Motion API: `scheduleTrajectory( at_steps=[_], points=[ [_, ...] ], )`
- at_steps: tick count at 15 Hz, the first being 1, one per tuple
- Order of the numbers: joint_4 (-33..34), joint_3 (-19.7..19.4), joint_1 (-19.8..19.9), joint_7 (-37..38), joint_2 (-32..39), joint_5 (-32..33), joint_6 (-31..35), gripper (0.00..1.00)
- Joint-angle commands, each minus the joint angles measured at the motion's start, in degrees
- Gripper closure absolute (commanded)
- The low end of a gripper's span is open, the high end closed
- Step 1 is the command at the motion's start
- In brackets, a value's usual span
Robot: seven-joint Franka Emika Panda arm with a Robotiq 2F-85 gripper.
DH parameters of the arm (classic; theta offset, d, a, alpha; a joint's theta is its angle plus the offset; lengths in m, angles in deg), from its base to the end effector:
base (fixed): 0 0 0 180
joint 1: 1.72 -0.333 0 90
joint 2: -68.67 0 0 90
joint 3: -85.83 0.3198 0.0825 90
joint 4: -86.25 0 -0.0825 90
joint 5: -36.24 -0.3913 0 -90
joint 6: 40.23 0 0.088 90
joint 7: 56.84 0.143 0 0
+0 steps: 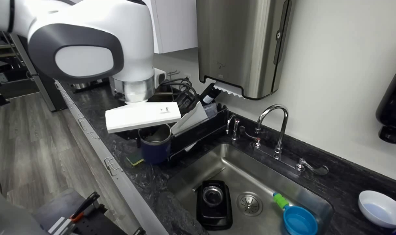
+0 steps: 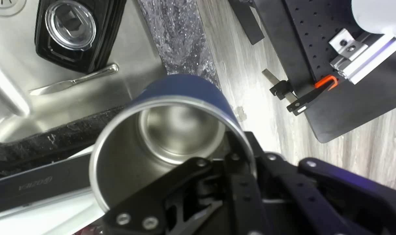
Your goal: Take the blue mug from the sink and put it on the dish rack
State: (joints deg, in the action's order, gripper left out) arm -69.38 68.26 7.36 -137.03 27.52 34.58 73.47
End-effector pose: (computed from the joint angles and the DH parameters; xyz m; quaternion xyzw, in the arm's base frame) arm 0.3012 -0.1338 0.3886 -0.8721 -0.4757 -0.0762 0.0854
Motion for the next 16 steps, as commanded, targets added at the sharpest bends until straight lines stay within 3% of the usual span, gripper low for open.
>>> scheduleTrajectory(
  at_steps=[1, 7, 16],
  points=[
    [-1.85, -1.30, -2.95, -2.37, -4.51, -1.37, -0.04, 0.98],
    [-1.73, -0.24, -8.11, -1.03, -7.02, -4.28, -1.00, 0.98],
    [1.41, 4.71, -15.39, 2.41, -6.92, -7.03, -1.28, 0.98]
  ],
)
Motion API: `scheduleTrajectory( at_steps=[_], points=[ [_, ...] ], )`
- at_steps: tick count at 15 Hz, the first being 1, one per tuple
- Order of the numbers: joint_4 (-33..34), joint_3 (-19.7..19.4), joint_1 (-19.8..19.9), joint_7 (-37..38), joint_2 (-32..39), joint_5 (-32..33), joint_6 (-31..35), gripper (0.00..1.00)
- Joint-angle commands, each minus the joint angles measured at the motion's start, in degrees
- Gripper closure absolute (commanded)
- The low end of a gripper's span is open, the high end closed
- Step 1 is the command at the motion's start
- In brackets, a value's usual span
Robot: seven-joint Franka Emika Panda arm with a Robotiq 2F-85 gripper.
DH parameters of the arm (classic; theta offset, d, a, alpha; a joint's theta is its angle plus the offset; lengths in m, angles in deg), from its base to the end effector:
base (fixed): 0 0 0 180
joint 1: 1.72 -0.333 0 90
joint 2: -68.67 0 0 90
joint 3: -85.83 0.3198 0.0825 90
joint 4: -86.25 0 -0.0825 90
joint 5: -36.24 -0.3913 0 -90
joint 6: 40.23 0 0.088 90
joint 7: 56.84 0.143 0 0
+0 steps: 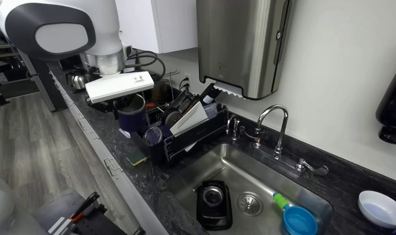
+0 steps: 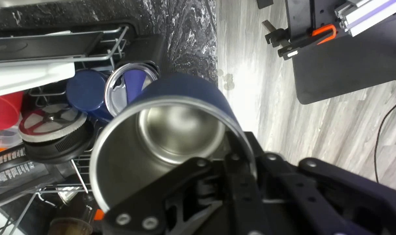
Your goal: Take the blue mug from the sink and put it on the dish rack
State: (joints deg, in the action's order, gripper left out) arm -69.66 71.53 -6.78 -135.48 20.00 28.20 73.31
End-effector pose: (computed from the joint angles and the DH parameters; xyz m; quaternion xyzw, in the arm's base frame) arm 0.3162 -0.0301 0.4332 -0.8043 -0.5711 -0.1382 0.0887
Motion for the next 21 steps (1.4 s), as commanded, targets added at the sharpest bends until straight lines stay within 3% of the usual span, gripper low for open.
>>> scheduleTrajectory(
  at_steps=[1, 8, 21],
  points=[
    [2.17, 2.09, -1.99, 1.40, 1.04, -0.71, -1.09, 0.98],
    [4.84, 4.69, -5.31, 4.27, 4.69, -0.59, -0.49, 0.98],
    [12.12, 8.94, -7.99, 6.45, 15.24, -1.12, 5.69, 0.98]
  ],
)
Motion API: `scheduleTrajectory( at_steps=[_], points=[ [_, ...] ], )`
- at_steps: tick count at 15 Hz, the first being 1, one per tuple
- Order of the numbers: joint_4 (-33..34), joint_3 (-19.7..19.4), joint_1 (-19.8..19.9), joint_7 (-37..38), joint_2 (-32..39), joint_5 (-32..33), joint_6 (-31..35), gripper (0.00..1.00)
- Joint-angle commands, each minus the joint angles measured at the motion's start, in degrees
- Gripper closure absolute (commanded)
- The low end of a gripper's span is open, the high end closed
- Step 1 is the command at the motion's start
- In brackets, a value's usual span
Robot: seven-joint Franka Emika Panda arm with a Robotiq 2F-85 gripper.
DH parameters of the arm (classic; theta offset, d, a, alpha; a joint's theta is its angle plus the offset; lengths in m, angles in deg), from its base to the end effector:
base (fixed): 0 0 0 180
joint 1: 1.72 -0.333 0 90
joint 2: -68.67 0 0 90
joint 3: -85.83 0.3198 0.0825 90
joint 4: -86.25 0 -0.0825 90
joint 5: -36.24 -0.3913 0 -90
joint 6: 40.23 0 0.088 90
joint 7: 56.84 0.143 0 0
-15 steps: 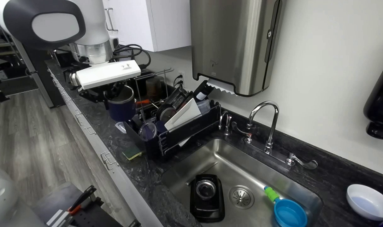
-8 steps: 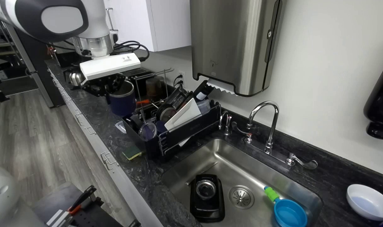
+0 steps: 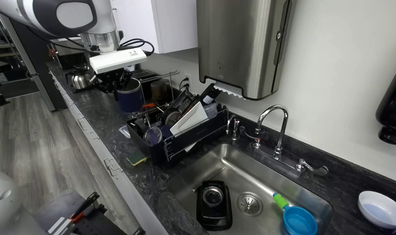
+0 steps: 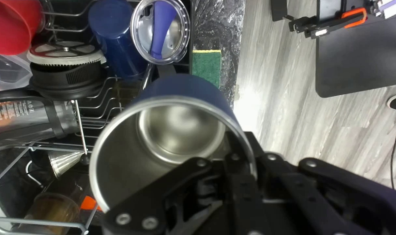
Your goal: Take the blue mug from the sink and put it on the dish rack
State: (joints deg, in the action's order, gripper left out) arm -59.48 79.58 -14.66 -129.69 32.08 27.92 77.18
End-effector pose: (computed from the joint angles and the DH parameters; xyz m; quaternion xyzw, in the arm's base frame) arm 0.3764 0.0566 0.4601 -0.7759 -0.6192 -0.1117 0.0461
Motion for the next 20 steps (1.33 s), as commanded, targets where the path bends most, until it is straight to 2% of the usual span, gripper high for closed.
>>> scheduleTrajectory(
  at_steps=[1, 6, 20],
  points=[
    [2.26, 1.11, -0.22, 0.87, 4.03, -0.85, 2.37, 0.98],
    [4.12, 2.47, -0.27, 1.78, 7.73, -0.74, 4.52, 0.98],
    [10.35, 4.61, 0.02, 3.16, 14.07, -0.50, 4.82, 0.98]
  ],
)
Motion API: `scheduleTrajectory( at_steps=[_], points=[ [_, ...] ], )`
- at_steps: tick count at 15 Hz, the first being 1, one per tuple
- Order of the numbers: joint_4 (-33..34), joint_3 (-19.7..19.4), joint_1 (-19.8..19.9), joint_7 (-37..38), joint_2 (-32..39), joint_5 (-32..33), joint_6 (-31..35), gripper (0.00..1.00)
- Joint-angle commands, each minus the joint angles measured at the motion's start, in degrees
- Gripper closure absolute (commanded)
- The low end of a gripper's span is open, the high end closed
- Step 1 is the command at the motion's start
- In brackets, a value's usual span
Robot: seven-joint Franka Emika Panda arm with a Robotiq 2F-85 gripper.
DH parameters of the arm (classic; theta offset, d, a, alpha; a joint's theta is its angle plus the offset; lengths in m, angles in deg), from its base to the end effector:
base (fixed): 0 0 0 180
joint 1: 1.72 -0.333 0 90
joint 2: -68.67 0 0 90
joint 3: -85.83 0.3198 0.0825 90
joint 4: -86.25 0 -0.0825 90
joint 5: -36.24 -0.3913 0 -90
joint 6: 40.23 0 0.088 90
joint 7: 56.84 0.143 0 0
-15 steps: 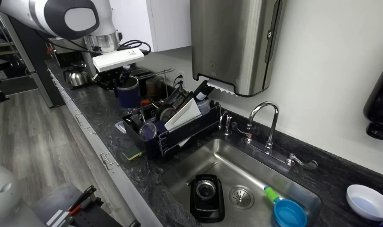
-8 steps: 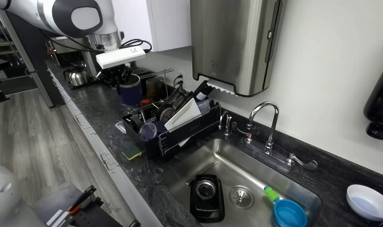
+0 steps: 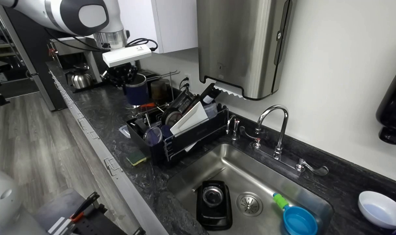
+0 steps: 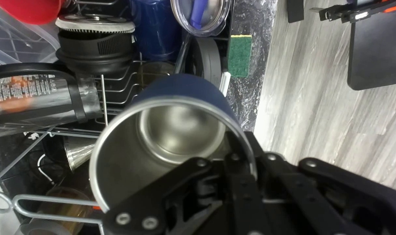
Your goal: Take the blue mug from the sink and put it on the dish rack
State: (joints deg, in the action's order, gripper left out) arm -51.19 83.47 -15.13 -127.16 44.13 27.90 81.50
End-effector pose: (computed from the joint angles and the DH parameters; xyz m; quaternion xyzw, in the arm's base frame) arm 0.4338 0.0954 0.4549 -0.7746 -0.6235 -0.1024 0.0260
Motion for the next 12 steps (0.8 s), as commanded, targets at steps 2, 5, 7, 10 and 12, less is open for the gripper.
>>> scheduleTrajectory(
  at_steps=[2, 5, 7, 10, 12],
  points=[
    [2.93, 0.74, 0.51, 0.47, 2.97, -0.74, 0.70, 0.98],
    [4.44, 0.64, 0.63, 0.12, 4.76, -1.03, 0.55, 0.98],
    [5.31, 0.72, 0.71, -0.03, 5.99, -1.18, 0.41, 0.98],
    [6.58, 1.16, 0.78, 0.06, 7.55, -1.19, 0.15, 0.98],
    [7.25, 1.56, 0.83, 0.17, 8.40, -1.13, 0.15, 0.98]
  ],
)
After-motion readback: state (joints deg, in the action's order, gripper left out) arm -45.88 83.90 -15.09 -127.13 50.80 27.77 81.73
